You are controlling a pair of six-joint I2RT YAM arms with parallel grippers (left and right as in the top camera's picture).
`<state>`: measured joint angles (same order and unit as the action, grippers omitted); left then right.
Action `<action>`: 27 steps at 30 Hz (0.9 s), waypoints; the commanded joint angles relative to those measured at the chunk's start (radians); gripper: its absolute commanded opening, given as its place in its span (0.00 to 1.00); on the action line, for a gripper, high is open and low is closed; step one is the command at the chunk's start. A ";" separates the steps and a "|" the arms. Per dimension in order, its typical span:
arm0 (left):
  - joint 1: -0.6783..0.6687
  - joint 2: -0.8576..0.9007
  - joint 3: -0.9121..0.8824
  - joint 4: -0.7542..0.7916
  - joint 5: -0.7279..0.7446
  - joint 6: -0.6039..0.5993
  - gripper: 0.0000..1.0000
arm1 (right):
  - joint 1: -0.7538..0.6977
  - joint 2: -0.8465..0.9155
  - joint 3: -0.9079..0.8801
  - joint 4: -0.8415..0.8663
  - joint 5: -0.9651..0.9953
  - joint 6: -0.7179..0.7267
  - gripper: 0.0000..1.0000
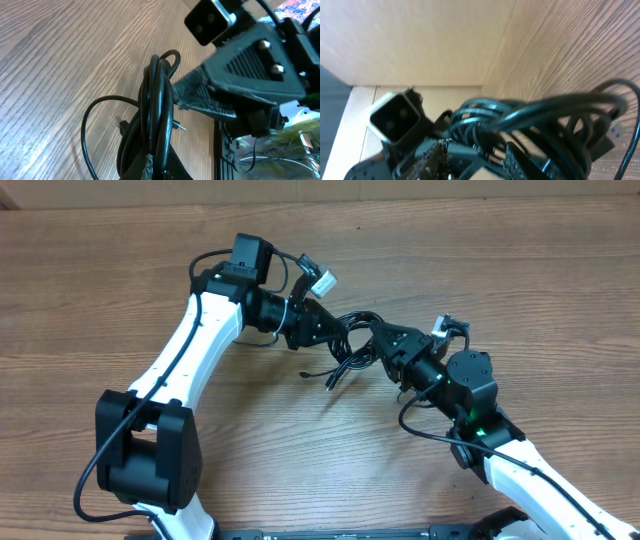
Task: Untangle cables
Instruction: 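Grasp the cable loops with the right gripper beside the left gripper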
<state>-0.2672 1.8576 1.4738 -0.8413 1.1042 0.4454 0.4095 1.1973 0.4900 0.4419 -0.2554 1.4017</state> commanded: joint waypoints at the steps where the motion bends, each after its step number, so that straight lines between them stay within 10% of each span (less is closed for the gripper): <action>1: -0.011 -0.027 0.021 0.000 0.060 0.026 0.05 | 0.006 0.022 0.020 -0.003 0.046 0.020 0.35; 27: -0.029 -0.027 0.021 0.000 0.094 0.026 0.04 | 0.006 0.095 0.020 0.099 -0.049 0.095 0.33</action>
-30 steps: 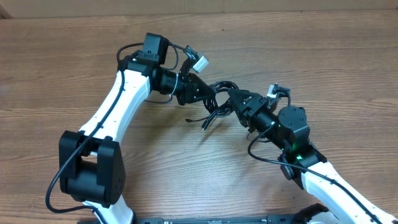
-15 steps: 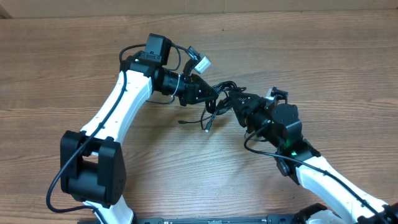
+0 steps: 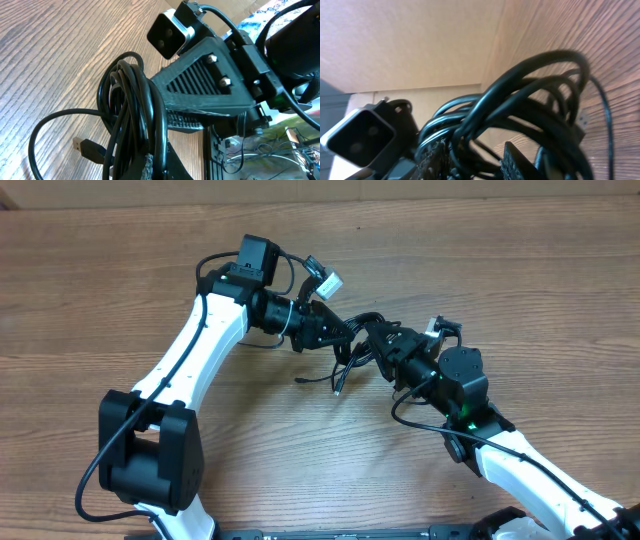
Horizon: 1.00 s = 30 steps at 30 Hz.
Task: Untangle cables
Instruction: 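Grasp the cable loops with the right gripper beside the left gripper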
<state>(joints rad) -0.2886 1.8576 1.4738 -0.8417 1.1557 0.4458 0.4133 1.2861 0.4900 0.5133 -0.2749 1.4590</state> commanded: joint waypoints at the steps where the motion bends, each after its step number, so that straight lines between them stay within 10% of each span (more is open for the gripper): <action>1: -0.007 -0.027 0.021 0.000 0.043 0.026 0.04 | 0.003 0.006 0.020 0.033 -0.025 0.037 0.33; 30: -0.047 -0.027 0.021 -0.021 0.135 0.050 0.04 | 0.003 0.006 0.020 -0.025 0.065 0.036 0.34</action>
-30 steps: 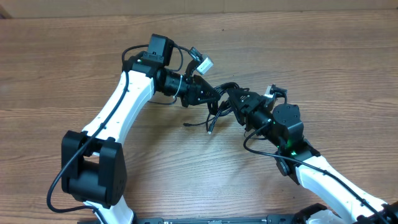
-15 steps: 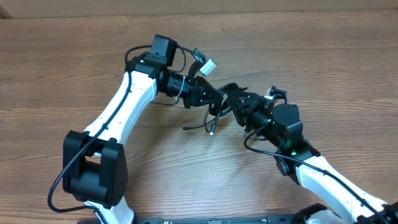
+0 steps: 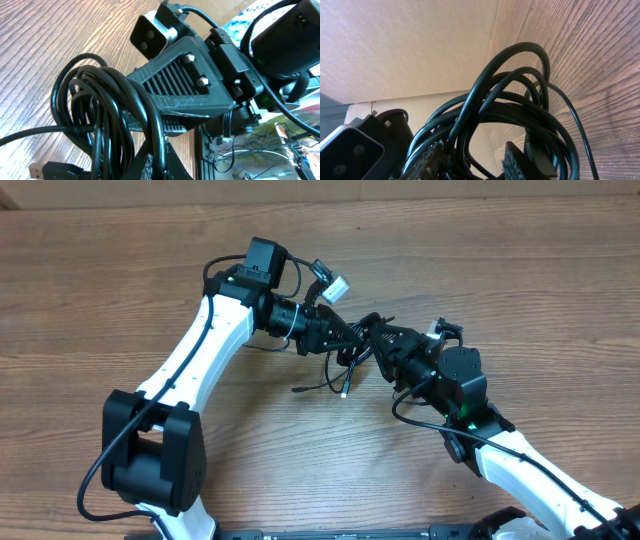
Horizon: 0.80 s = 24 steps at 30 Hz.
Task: Untangle cables
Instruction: 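Grasp the cable loops with the right gripper beside the left gripper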
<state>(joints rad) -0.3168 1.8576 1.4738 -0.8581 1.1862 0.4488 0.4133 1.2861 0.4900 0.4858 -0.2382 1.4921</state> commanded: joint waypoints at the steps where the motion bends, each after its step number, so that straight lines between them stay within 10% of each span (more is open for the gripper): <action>1: -0.019 -0.027 0.021 -0.004 0.111 0.051 0.04 | 0.003 0.006 0.020 0.002 0.027 0.000 0.36; 24: -0.018 -0.027 0.021 0.010 0.237 0.106 0.04 | 0.006 0.006 0.020 -0.027 -0.048 0.000 0.37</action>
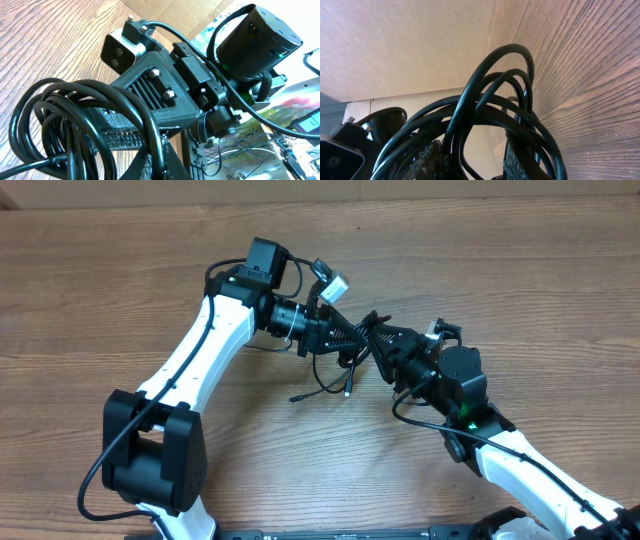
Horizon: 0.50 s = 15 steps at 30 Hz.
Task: Untangle cables
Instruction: 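Grasp the cable loops with the right gripper beside the left gripper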
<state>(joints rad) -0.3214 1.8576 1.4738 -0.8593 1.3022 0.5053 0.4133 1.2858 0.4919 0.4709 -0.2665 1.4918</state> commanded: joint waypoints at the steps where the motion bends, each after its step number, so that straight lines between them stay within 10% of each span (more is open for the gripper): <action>1: -0.014 -0.027 0.021 0.011 0.120 0.050 0.04 | 0.006 0.007 0.018 -0.011 -0.024 0.000 0.37; 15: -0.014 -0.027 0.021 0.023 0.117 0.050 0.04 | 0.006 0.007 0.018 0.085 -0.067 0.000 0.37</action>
<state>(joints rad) -0.3214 1.8576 1.4738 -0.8406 1.3529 0.5209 0.4133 1.2858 0.4923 0.5549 -0.3187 1.4921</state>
